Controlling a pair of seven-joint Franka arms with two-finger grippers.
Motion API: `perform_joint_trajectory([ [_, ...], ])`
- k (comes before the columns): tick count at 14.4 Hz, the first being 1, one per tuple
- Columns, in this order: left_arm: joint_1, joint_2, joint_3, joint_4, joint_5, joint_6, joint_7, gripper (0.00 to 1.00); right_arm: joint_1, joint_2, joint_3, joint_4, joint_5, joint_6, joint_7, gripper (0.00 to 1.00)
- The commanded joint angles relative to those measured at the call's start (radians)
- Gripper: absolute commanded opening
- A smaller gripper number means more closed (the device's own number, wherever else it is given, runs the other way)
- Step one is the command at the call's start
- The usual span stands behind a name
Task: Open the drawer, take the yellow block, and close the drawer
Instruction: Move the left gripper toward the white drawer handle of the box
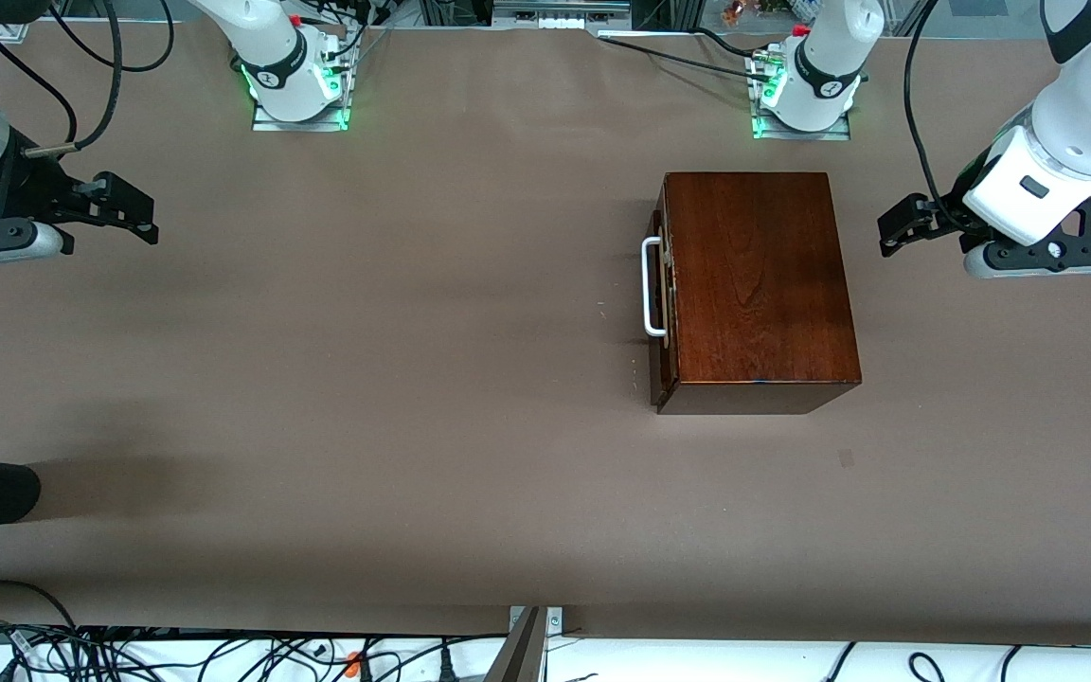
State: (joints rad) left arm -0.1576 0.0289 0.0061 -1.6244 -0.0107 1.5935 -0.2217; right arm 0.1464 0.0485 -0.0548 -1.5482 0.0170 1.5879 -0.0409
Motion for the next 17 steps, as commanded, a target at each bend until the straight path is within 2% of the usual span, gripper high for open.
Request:
perform_joint_trajectory([
  [1, 0.0, 0.025, 0.0, 0.053, -0.008, -0.047, 0.015, 1.0, -0.007, 0.002, 0.004, 0.016, 0.008, -0.017, 0.004, 1.0],
  [6, -0.006, 0.031, -0.002, 0.058, -0.009, -0.049, 0.007, 1.0, -0.008, 0.002, 0.004, 0.016, 0.006, -0.017, 0.004, 1.0],
  [8, -0.016, 0.039, -0.011, 0.06, -0.02, -0.096, 0.007, 1.0, -0.007, 0.002, 0.004, 0.016, 0.008, -0.017, 0.004, 1.0],
  [12, -0.025, 0.078, -0.034, 0.07, -0.167, -0.121, 0.015, 1.0, -0.007, 0.002, 0.004, 0.016, 0.008, -0.017, 0.004, 1.0],
  [16, -0.114, 0.16, -0.034, 0.106, -0.172, -0.112, 0.007, 1.0, -0.008, 0.002, 0.004, 0.016, 0.006, -0.017, 0.004, 1.0],
  [17, -0.159, 0.201, -0.032, 0.141, -0.167, -0.1, -0.001, 1.0, -0.008, 0.002, 0.004, 0.016, 0.006, -0.017, 0.004, 1.0],
])
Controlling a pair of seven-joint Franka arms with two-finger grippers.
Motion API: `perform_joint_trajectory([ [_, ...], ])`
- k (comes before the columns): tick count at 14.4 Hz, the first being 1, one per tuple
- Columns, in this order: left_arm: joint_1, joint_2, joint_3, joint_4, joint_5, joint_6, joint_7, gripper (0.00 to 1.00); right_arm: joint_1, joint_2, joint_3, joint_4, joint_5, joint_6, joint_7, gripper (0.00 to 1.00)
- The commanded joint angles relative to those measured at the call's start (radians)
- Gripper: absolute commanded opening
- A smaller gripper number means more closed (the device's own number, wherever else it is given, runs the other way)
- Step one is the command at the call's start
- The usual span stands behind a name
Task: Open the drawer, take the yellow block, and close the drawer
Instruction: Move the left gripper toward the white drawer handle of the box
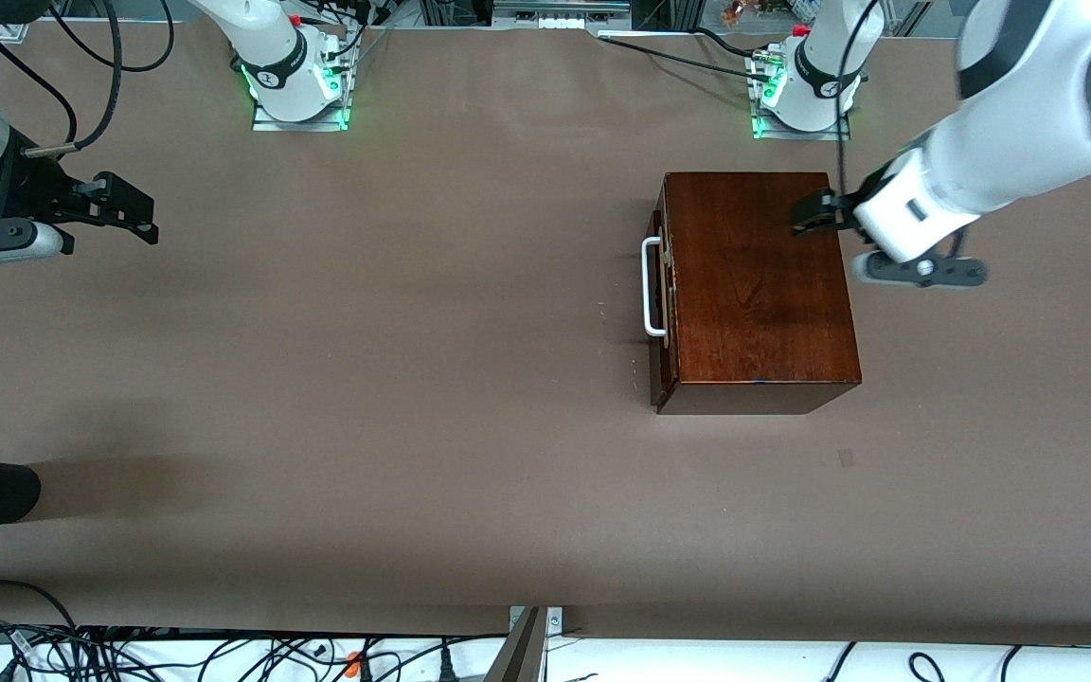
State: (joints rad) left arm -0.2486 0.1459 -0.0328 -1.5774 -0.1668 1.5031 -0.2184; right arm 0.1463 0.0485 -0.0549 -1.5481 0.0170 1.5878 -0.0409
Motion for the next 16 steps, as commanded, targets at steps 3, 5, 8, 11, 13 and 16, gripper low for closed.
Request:
perform_joint_trajectory([
  [3, -0.17, 0.207, 0.007, 0.212, -0.008, -0.001, -0.093, 1.0, -0.008, 0.002, 0.003, 0.016, 0.006, -0.017, 0.004, 1.0],
  [5, -0.227, 0.256, 0.007, 0.244, -0.008, 0.049, -0.191, 1.0, -0.008, 0.002, 0.003, 0.016, 0.006, -0.017, 0.004, 1.0],
  [8, -0.316, 0.308, 0.007, 0.234, 0.07, 0.159, -0.275, 1.0, -0.007, 0.002, 0.003, 0.016, 0.006, -0.017, 0.004, 1.0],
  [11, -0.408, 0.374, 0.007, 0.224, 0.157, 0.202, -0.392, 1.0, -0.008, 0.002, 0.003, 0.016, 0.006, -0.017, 0.004, 1.0],
  [13, -0.442, 0.389, 0.007, 0.173, 0.205, 0.255, -0.45, 1.0, -0.008, 0.002, 0.003, 0.016, 0.006, -0.017, 0.004, 1.0],
  [16, -0.465, 0.392, 0.007, 0.065, 0.308, 0.35, -0.495, 1.0, -0.008, 0.002, 0.004, 0.016, 0.006, -0.017, 0.004, 1.0],
])
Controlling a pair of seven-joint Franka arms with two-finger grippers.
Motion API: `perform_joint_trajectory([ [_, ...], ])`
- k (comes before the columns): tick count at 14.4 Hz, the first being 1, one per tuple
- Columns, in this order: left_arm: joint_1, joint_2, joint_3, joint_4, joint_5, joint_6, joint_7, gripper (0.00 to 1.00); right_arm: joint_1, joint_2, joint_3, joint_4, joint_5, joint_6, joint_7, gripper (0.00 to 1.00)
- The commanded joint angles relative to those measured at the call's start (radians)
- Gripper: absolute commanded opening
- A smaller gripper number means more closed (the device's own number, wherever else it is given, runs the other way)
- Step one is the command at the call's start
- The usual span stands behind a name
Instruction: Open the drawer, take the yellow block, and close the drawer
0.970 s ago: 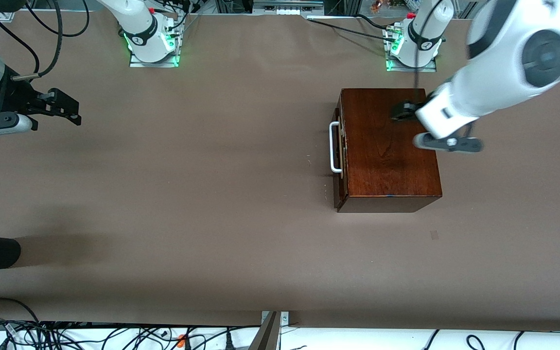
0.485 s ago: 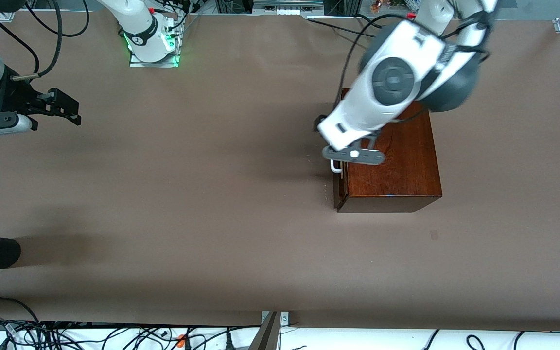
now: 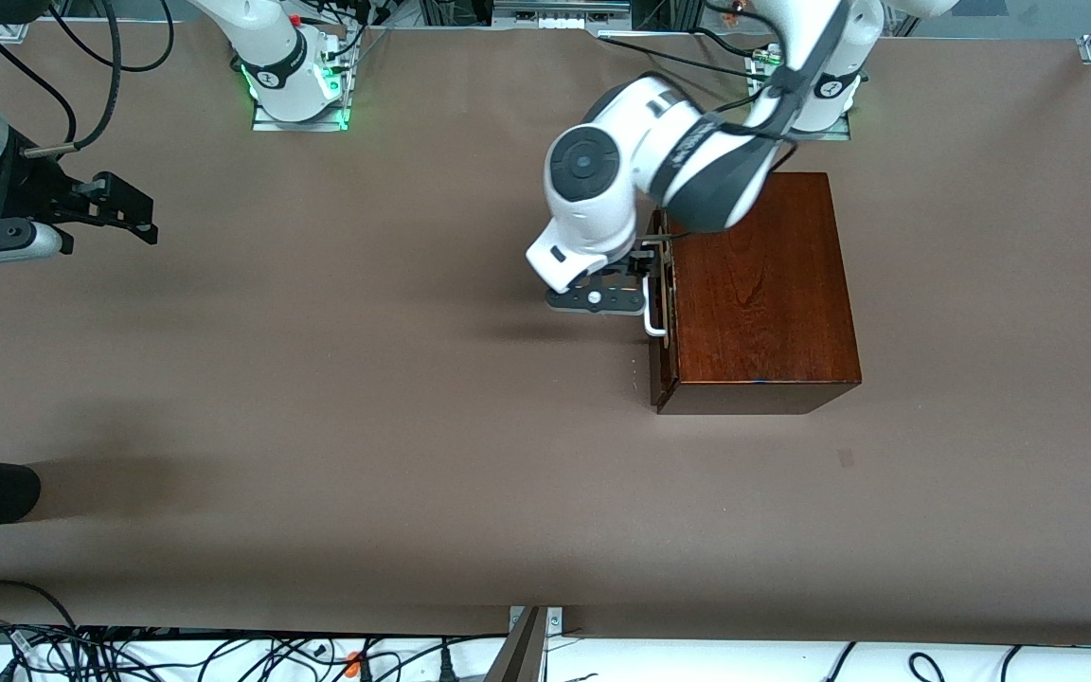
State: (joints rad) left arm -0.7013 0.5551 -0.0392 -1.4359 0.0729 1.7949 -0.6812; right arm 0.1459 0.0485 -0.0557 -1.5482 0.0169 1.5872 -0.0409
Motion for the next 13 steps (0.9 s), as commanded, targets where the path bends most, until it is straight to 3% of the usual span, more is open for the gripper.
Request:
perform_joint_trajectory([
  [1, -0.017, -0.012, 0.013, -0.102, 0.094, 0.079, -0.058, 1.0, -0.008, 0.002, 0.005, 0.016, 0.006, -0.016, 0.003, 1.0],
  [13, -0.024, 0.003, 0.013, -0.147, 0.125, 0.083, -0.115, 1.0, -0.008, 0.002, 0.004, 0.016, 0.006, -0.016, 0.001, 1.0],
])
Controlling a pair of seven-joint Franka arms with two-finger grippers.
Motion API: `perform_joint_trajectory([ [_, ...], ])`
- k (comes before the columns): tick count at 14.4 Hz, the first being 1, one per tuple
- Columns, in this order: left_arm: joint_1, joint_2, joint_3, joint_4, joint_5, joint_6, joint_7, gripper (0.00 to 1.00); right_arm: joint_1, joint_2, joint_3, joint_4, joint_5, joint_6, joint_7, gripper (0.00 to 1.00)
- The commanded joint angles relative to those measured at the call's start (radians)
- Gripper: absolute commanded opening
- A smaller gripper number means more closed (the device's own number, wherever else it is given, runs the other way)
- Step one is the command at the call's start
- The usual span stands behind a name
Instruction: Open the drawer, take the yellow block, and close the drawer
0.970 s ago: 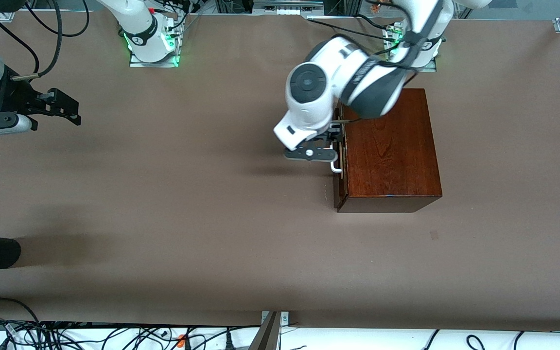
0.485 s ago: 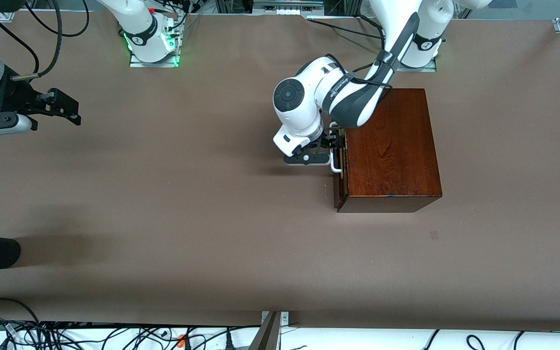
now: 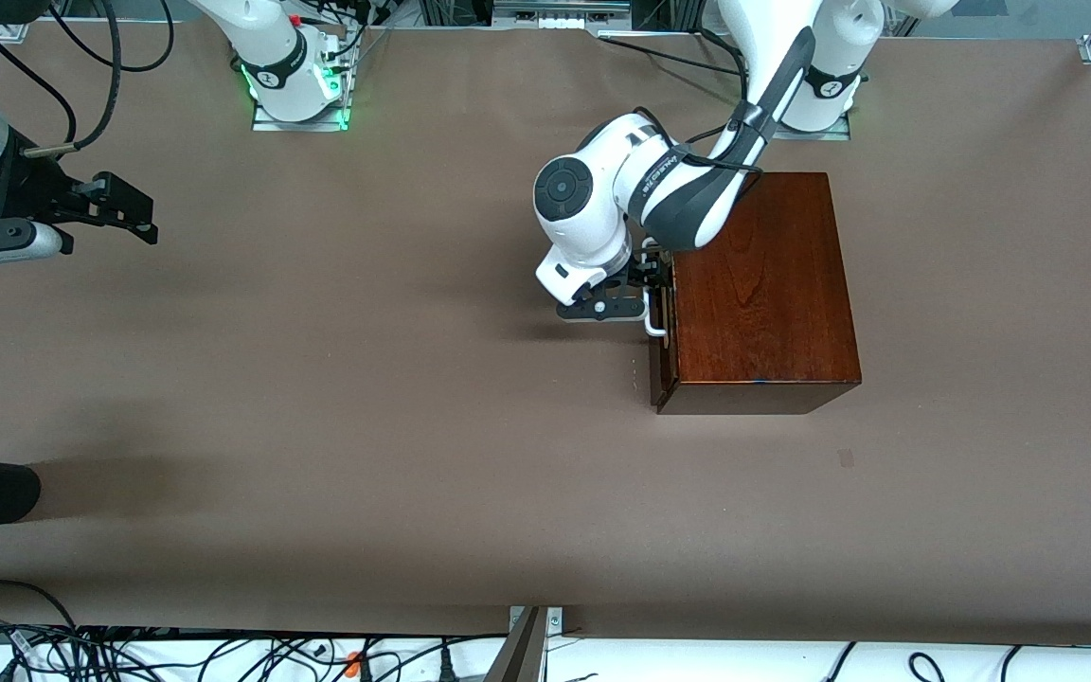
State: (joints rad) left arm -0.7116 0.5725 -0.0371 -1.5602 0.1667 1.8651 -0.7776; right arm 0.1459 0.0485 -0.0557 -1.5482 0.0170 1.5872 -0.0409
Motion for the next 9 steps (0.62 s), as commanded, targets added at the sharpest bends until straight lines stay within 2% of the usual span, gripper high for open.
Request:
perform_joint_trajectory([
  [1, -0.014, -0.008, 0.011, -0.021, 0.031, 0.014, -0.02, 1.0, -0.008, 0.002, 0.004, 0.016, 0.006, -0.016, 0.001, 1.0],
  [9, -0.016, 0.02, 0.008, -0.017, 0.03, 0.075, -0.028, 1.0, -0.008, 0.002, 0.004, 0.016, 0.006, -0.016, 0.001, 1.0],
])
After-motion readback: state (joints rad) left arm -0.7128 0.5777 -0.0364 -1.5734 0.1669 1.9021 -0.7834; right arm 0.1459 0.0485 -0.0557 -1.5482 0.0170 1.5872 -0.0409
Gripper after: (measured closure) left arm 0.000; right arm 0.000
